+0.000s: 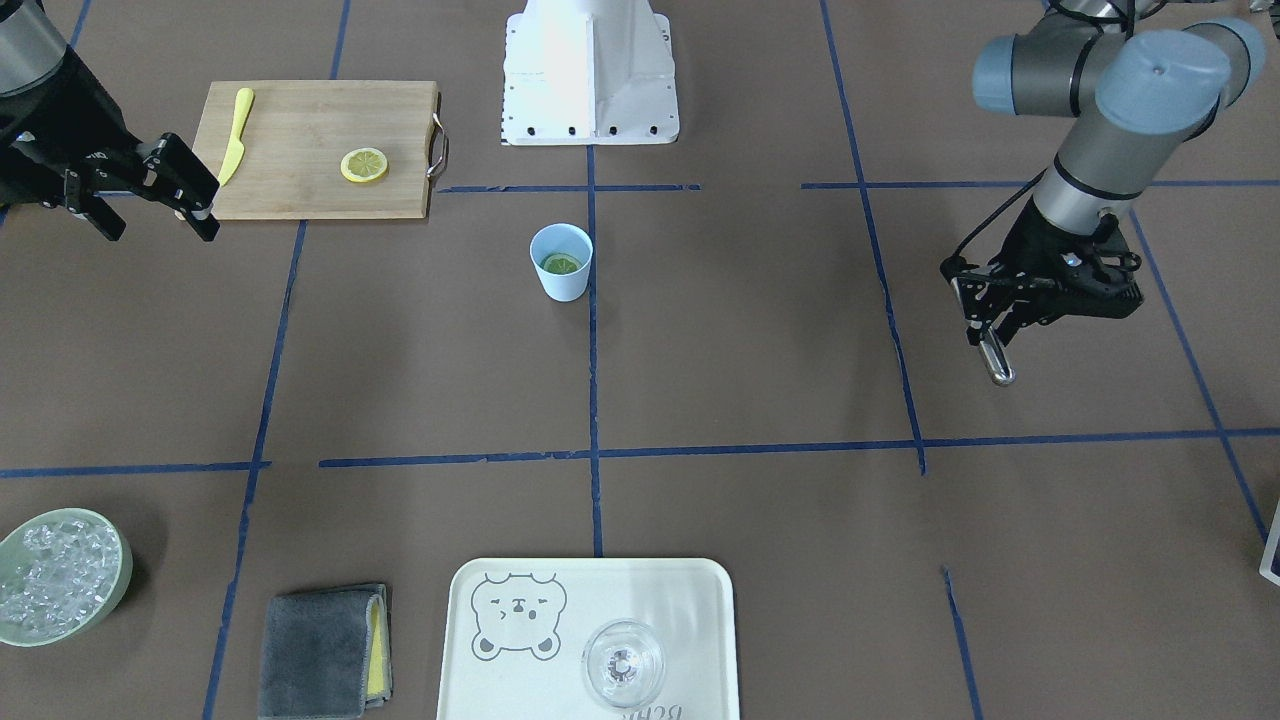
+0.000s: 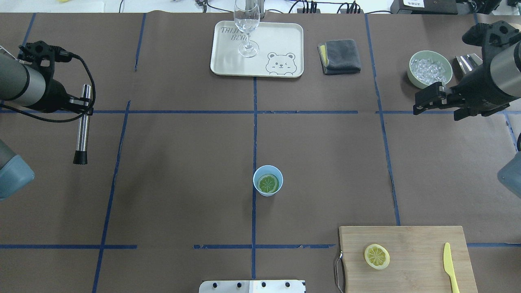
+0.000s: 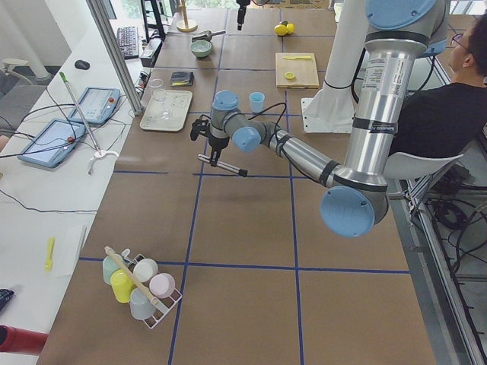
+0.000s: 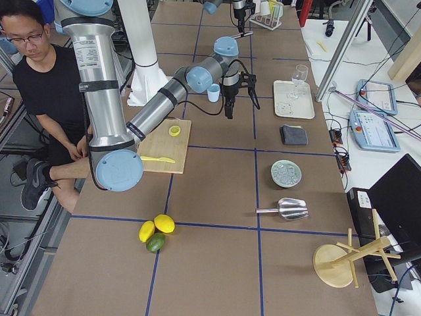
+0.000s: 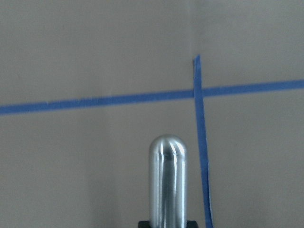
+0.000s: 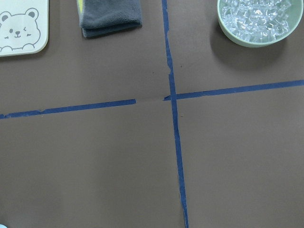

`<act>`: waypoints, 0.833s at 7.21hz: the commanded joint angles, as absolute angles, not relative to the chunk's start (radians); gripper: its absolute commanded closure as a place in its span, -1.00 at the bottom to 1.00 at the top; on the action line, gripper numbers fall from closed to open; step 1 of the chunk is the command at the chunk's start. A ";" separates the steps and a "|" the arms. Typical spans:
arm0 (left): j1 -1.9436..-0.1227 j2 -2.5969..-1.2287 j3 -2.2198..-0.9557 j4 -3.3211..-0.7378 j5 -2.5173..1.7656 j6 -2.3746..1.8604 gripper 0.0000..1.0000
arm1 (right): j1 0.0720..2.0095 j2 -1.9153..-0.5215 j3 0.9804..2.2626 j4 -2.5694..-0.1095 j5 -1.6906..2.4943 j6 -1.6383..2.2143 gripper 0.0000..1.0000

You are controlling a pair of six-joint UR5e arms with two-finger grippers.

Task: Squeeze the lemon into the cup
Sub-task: 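Lift the steel muddler and carry it over the blue cup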

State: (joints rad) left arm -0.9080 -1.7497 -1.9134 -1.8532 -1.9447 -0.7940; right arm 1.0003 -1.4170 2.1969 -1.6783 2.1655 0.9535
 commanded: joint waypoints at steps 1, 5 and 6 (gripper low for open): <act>-0.850 -1.865 -2.002 -1.833 -1.830 -0.796 1.00 | 1.043 -1.422 2.197 -1.678 2.219 0.948 -1.00; -0.700 -2.017 -1.994 -1.937 -1.665 -0.945 1.00 | 1.187 -1.550 2.192 -1.678 2.241 0.711 -1.00; -0.681 -2.014 -1.988 -2.038 -1.573 -0.957 1.00 | 1.240 -1.593 2.181 -1.680 2.241 0.608 -1.00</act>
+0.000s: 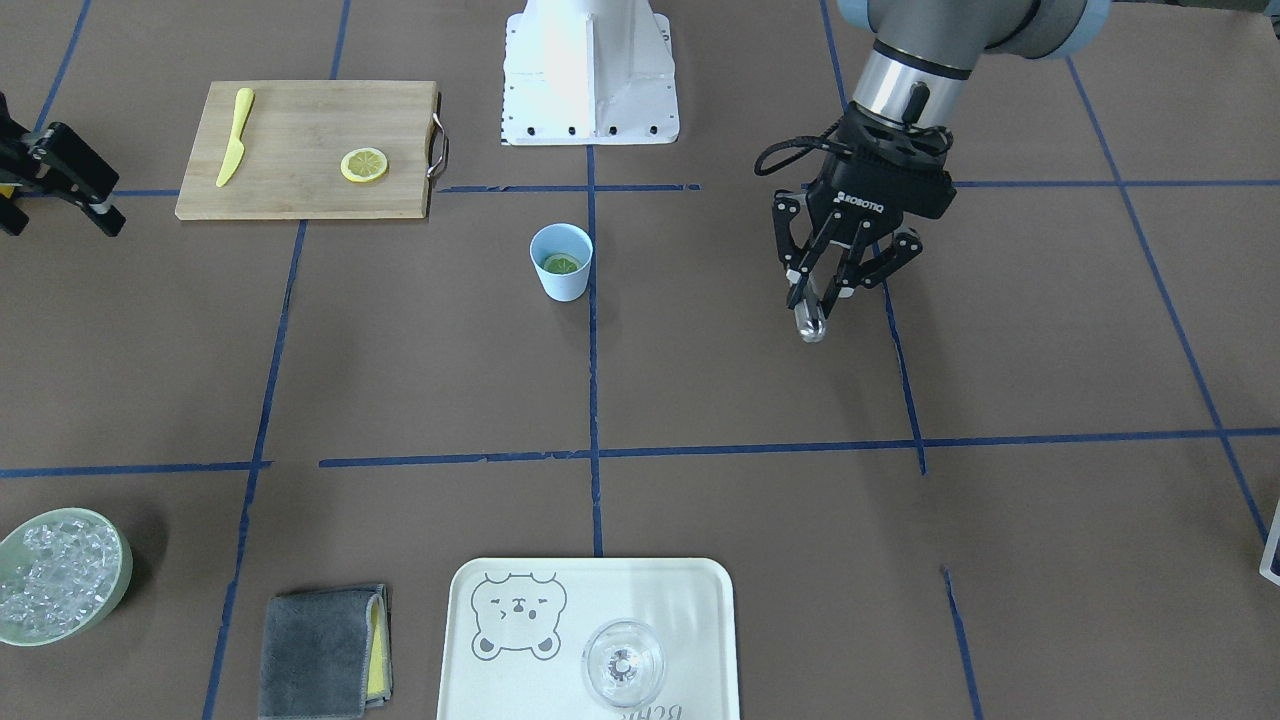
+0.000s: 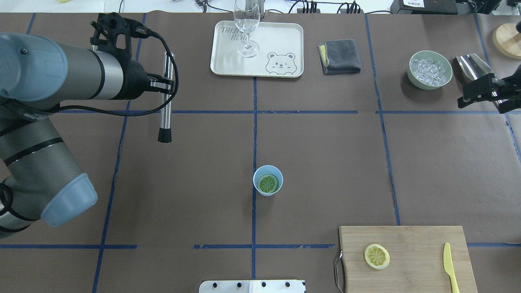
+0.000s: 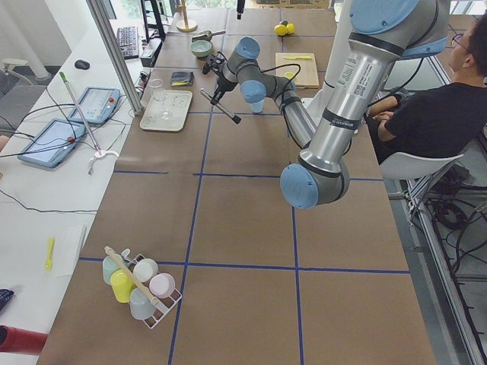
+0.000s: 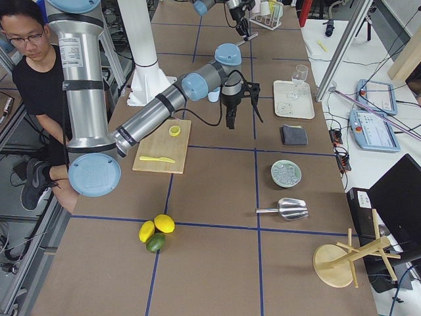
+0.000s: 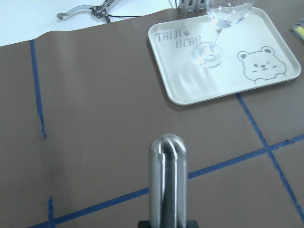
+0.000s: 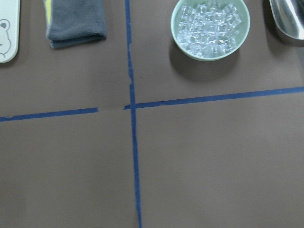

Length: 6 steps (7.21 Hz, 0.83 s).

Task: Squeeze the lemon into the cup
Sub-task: 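Lift the steel muddler and carry it over the blue cup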

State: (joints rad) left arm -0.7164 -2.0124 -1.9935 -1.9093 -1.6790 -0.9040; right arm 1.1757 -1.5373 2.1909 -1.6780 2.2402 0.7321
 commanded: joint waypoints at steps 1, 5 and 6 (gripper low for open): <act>-0.643 -2.016 -1.988 -2.092 -1.498 -0.956 1.00 | 1.293 -1.638 2.162 -1.680 2.241 0.503 -1.00; -0.433 -2.046 -1.982 -2.382 -1.188 -0.937 1.00 | 1.486 -1.686 2.018 -1.680 2.283 0.177 -1.00; -0.382 -2.054 -1.968 -2.400 -1.117 -0.840 1.00 | 1.505 -1.689 1.997 -1.680 2.286 0.129 -1.00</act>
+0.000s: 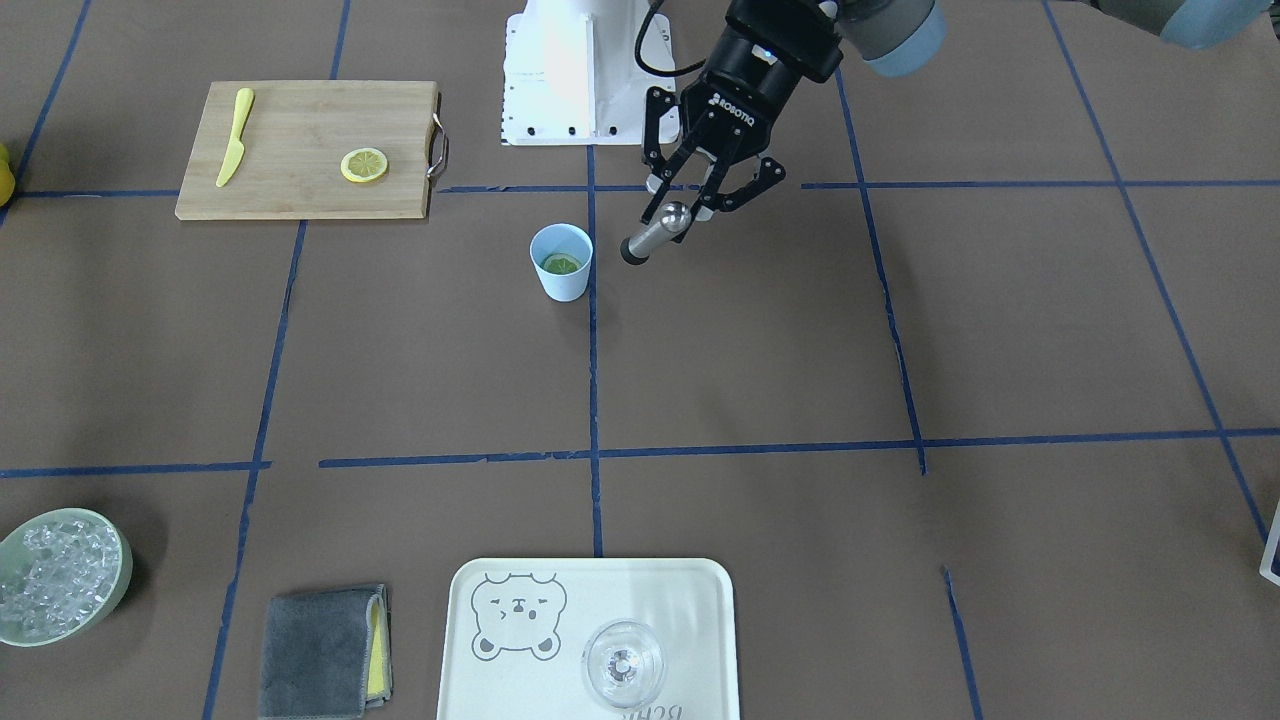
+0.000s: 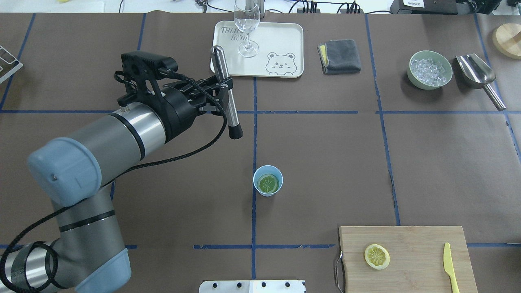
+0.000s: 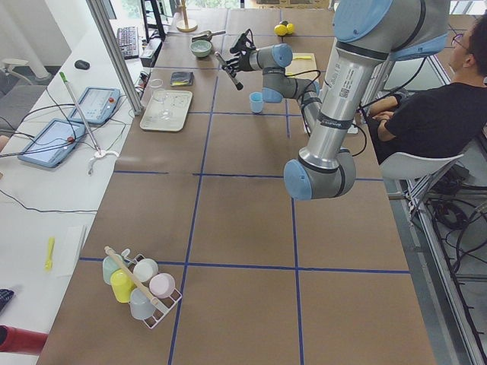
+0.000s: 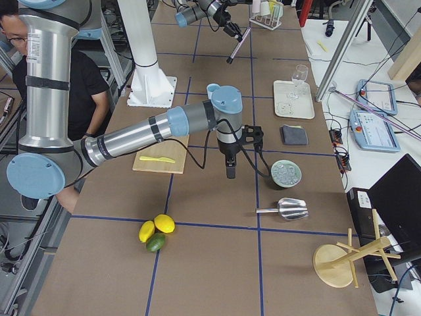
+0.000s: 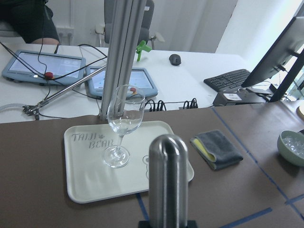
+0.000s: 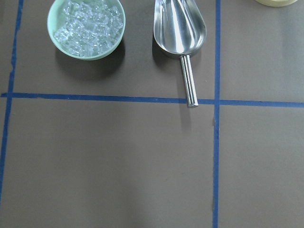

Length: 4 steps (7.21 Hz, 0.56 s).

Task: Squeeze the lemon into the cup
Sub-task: 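Lift the steel muddler and carry it over the blue cup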

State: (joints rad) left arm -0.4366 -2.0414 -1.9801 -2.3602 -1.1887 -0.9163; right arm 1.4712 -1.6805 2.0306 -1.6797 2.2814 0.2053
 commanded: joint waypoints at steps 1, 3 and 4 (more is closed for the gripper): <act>-0.330 -2.059 -1.929 -2.467 -1.026 -0.736 1.00 | 1.506 -1.692 1.997 -1.681 2.286 0.129 -1.00; -0.197 -2.069 -1.812 -2.623 -0.863 -0.692 1.00 | 1.514 -1.694 1.996 -1.681 2.298 0.127 -1.00; -0.184 -2.072 -1.810 -2.625 -0.862 -0.692 1.00 | 1.517 -1.694 1.996 -1.681 2.307 0.127 -1.00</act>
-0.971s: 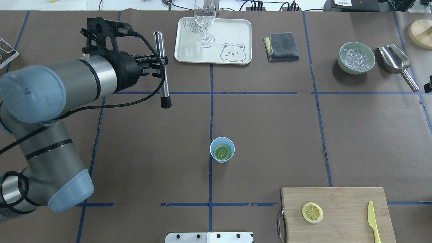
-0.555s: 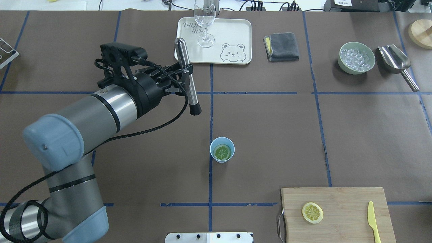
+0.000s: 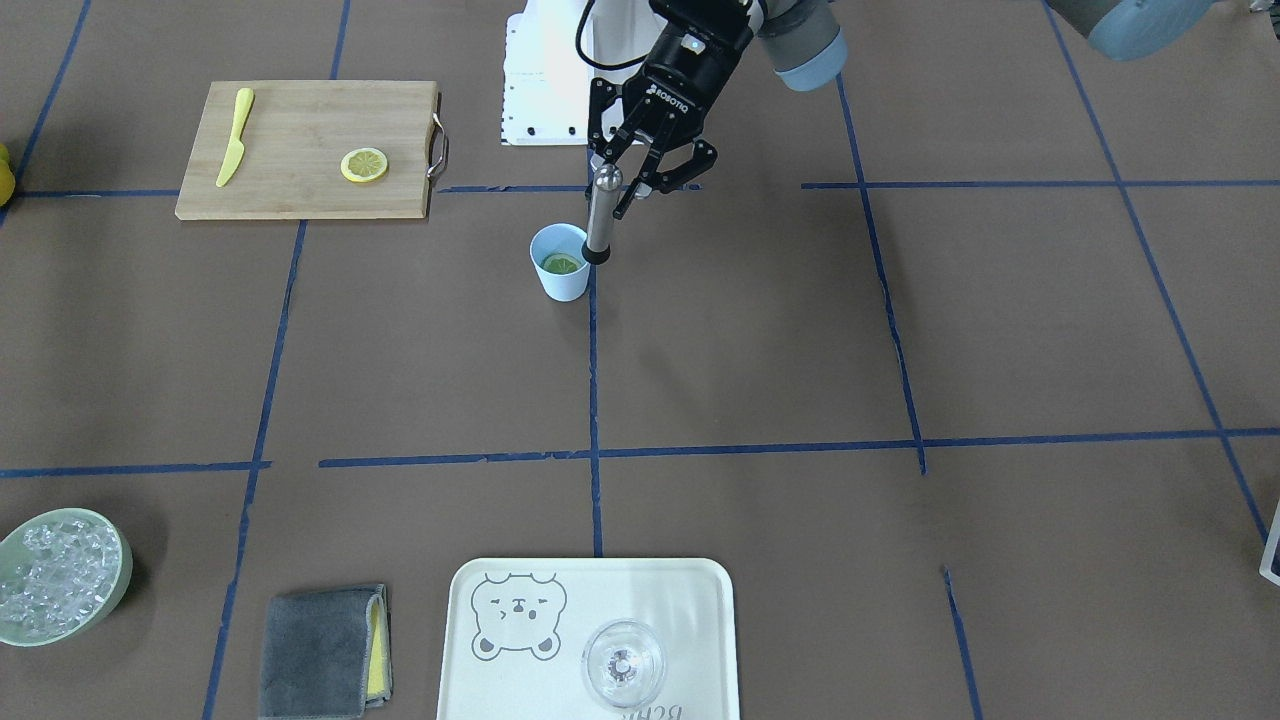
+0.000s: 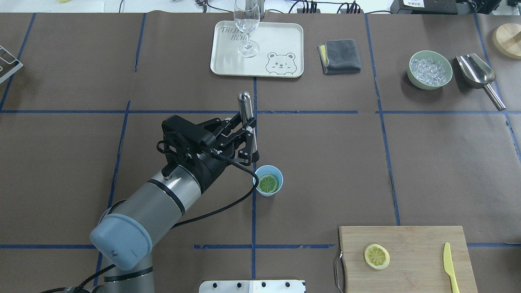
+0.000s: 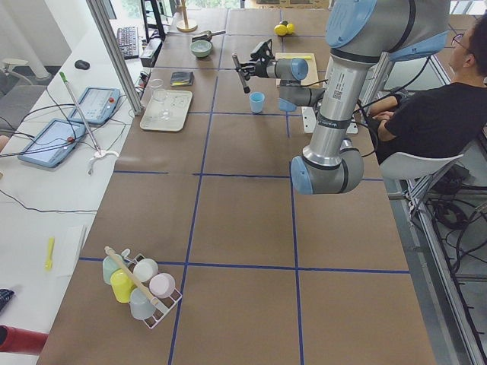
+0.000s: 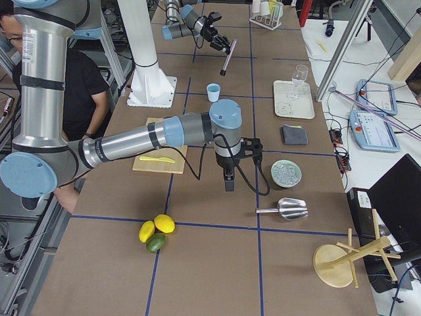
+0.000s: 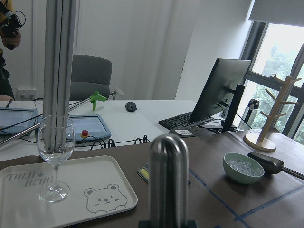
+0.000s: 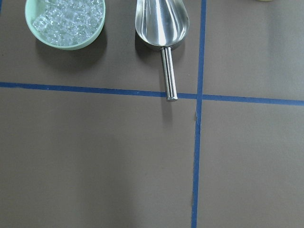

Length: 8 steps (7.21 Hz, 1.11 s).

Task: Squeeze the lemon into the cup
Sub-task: 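Press the muddler down into the cup onto the lemon slice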

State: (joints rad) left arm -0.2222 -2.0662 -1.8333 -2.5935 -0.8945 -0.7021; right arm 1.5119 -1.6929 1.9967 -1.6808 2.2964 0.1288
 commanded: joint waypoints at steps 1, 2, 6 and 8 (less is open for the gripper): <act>-0.176 -2.080 -1.798 -2.626 -0.862 -0.692 1.00 | 1.522 -1.694 1.996 -1.681 2.315 0.127 -1.00; -0.176 -2.113 -1.751 -2.626 -0.862 -0.692 1.00 | 1.522 -1.695 1.996 -1.681 2.315 0.127 -1.00; -0.175 -2.137 -1.717 -2.628 -0.867 -0.695 1.00 | 1.535 -1.694 1.997 -1.681 2.315 0.127 -1.00; -0.167 -2.140 -1.690 -2.631 -0.867 -0.696 1.00 | 1.539 -1.694 1.997 -1.683 2.315 0.127 -1.00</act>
